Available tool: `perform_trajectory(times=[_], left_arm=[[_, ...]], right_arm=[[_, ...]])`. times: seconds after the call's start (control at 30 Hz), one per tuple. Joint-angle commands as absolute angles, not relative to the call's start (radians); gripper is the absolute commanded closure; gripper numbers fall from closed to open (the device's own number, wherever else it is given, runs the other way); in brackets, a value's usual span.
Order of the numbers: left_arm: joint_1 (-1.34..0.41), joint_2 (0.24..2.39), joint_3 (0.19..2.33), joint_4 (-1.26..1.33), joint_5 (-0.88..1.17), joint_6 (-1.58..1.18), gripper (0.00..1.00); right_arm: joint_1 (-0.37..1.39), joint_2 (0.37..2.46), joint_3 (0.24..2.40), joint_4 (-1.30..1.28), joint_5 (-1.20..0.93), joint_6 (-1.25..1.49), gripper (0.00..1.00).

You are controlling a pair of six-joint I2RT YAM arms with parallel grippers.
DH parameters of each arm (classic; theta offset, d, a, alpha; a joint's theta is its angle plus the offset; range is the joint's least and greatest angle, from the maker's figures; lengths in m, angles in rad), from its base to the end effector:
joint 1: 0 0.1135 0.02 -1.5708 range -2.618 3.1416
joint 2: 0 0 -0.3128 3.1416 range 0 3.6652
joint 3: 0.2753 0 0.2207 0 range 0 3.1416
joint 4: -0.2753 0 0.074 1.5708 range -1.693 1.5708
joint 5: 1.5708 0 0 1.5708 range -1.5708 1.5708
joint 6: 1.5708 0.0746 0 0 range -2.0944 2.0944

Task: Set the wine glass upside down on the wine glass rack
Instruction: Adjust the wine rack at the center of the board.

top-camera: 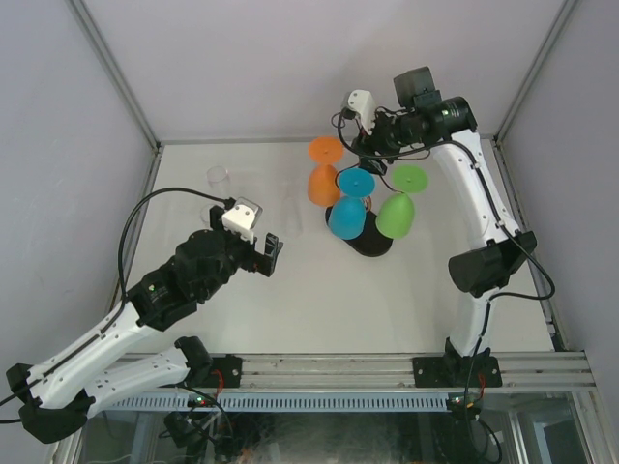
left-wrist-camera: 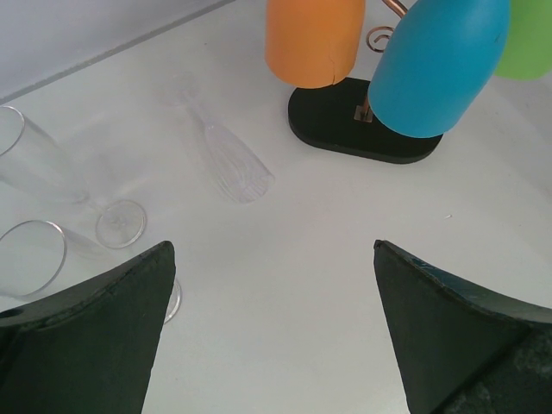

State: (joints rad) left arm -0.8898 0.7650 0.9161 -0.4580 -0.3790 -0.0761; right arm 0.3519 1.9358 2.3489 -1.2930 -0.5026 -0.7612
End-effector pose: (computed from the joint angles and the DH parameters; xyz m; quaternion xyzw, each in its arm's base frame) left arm 0.1045 -0.0851 0.3781 0.2114 0.7718 -0.1348 0.5844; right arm 0.3546 0.1685 0.4385 -0.5529 0.7294 0.1624 0.3687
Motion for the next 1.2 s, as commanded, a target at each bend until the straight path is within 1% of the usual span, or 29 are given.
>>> perform_trajectory(times=[0.0, 0.33, 0.83, 1.17], left_arm=[[-0.884, 0.755, 0.9, -0.436, -0.371, -0.061, 0.0], [-0.884, 0.759, 0.899, -0.436, -0.371, -0.064, 0.0], [-0.884, 0.763, 0.903, -0.439, -0.375, -0.064, 0.0], [-0.884, 0.766, 0.902, -0.44, -0.371, -0.066, 0.0]], right_arm=[[0.371, 1.874, 2.296, -1.205, -0.408, -0.636, 1.0], [0.384, 1.864, 2.274, -1.178, -0.361, -0.474, 1.0], [0.392, 1.886, 2.297, -1.132, -0.249, -0.151, 1.0], [0.446, 1.922, 2.358, -1.16, -0.065, -0.021, 1.0]])
